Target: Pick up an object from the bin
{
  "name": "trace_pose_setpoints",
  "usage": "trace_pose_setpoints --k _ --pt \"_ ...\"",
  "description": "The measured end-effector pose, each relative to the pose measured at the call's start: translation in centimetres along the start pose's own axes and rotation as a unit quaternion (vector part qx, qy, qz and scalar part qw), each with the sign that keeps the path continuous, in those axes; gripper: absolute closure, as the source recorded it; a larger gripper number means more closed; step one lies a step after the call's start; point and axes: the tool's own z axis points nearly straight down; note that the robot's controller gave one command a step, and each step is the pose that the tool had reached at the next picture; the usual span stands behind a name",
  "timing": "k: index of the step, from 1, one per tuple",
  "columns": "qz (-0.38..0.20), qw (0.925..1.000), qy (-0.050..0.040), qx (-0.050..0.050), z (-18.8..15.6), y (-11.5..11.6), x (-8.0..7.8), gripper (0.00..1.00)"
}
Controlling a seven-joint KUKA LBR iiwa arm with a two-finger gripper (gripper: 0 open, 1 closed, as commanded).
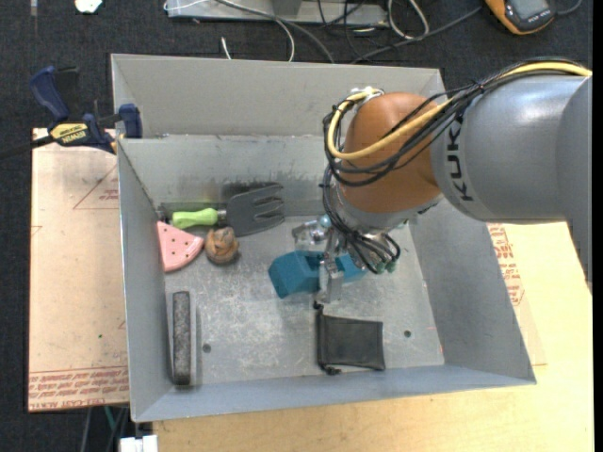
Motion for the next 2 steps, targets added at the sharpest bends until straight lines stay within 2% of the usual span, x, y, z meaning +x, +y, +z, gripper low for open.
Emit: trace_pose_setpoints --k 1,2 --pt "0.002 1.0 -0.0045 0.0 -3.8 -0.7 -1.2 1.0" --pt "0.004 1.0 0.0008 0.0 -9.1 -0.7 -1.1 1.0"
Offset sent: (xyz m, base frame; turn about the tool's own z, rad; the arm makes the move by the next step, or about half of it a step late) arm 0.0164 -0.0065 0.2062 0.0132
